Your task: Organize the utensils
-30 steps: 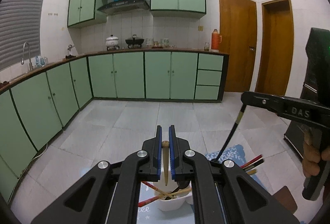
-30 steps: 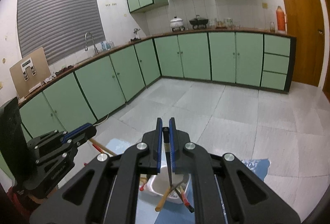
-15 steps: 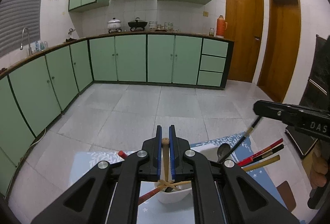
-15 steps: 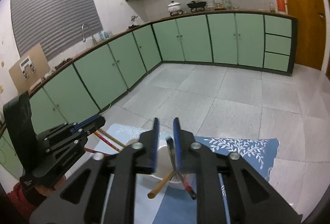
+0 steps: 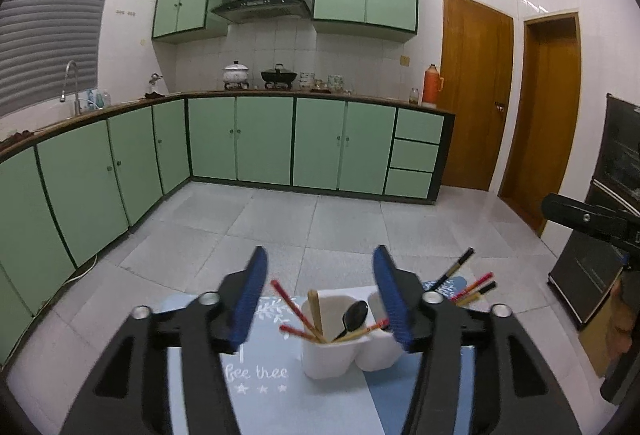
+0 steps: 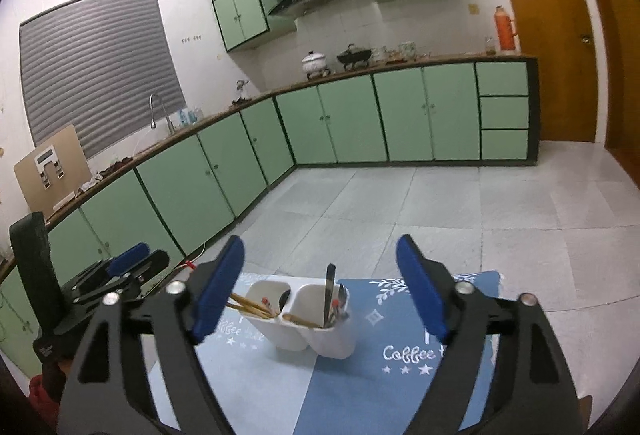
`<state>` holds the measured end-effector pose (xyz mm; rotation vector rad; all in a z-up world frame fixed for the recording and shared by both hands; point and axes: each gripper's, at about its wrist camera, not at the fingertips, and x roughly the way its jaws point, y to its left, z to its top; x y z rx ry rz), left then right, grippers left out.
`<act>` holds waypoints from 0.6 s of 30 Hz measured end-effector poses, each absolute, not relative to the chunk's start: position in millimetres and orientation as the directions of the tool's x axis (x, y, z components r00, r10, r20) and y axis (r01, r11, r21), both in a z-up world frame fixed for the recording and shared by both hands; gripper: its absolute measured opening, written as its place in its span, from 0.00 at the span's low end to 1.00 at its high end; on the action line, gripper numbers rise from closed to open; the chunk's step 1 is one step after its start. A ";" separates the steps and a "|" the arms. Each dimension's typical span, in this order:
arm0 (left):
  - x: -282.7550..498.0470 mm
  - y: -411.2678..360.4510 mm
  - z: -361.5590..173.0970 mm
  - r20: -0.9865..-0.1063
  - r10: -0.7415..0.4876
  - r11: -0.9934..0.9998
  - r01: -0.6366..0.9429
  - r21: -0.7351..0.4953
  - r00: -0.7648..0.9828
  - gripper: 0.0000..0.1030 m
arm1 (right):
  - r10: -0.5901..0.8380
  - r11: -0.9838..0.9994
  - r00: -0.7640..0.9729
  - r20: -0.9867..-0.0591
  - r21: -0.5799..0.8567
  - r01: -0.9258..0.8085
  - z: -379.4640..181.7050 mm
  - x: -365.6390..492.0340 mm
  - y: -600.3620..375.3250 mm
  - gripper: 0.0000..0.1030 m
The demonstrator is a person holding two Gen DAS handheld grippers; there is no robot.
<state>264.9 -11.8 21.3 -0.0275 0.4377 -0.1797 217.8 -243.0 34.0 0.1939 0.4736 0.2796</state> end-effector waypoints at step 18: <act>174.3 -12.5 13.6 -0.434 -0.146 0.989 0.145 -0.034 0.889 0.94 | 0.246 0.968 0.837 -0.489 0.174 -0.183 8.5 128.9 -222.8 0.95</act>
